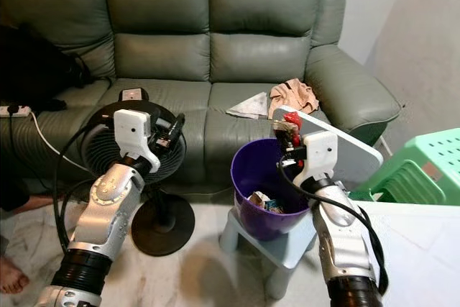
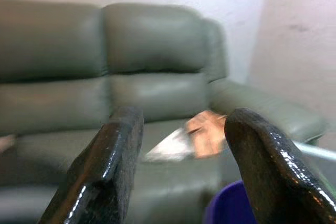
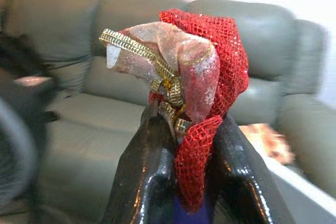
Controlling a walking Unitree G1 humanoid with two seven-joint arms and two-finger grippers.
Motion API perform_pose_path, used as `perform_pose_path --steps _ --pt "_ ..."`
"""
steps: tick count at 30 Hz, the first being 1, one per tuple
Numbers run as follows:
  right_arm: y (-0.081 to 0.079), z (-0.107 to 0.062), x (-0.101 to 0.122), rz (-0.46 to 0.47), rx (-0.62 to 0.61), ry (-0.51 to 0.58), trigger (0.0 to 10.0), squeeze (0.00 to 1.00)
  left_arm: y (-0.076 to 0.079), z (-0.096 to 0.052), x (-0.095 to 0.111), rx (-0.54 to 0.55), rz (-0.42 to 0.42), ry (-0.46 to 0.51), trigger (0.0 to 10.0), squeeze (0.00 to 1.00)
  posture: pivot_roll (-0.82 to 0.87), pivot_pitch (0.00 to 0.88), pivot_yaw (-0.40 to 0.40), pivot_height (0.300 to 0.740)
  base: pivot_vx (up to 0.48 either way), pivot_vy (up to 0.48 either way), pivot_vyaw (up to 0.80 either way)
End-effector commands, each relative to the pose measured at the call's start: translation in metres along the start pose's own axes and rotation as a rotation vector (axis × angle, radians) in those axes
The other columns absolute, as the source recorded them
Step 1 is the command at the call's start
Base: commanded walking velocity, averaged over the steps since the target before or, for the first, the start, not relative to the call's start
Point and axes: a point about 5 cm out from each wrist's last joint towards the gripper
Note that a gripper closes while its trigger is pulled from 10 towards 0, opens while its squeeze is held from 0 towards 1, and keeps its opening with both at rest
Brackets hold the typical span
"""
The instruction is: Picking trash to rubbish bin
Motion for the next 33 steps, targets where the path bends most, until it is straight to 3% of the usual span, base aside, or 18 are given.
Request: perform_pose_path --steps 1,16,33 --pt "0.011 -0.005 0.000 0.000 -0.033 -0.006 10.0 0.00 0.012 0.003 0.004 -0.037 -0.007 0.013 10.0 0.00 0.11 0.000 -0.029 0.740 0.341 0.000 0.00" --pt "0.006 -0.001 0.002 -0.021 0.051 -0.031 10.0 0.00 0.015 0.002 0.006 -0.033 0.009 0.039 10.0 0.00 0.11 0.000 -0.036 0.740 0.019 0.000 0.00" --pt "-0.017 0.039 0.007 -0.105 0.166 -0.104 10.0 0.00 0.029 -0.018 0.005 -0.082 -0.046 0.065 10.0 0.00 0.16 0.052 -0.088 0.740 0.000 0.000 0.00"
Point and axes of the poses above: a point about 5 cm out from each wrist's last joint towards the gripper, its own z axis pointing out of the wrist towards the gripper, its own x axis along the axis of the wrist's last joint, y = z × x, and after that the axes turned 9 degrees about z, right-handed
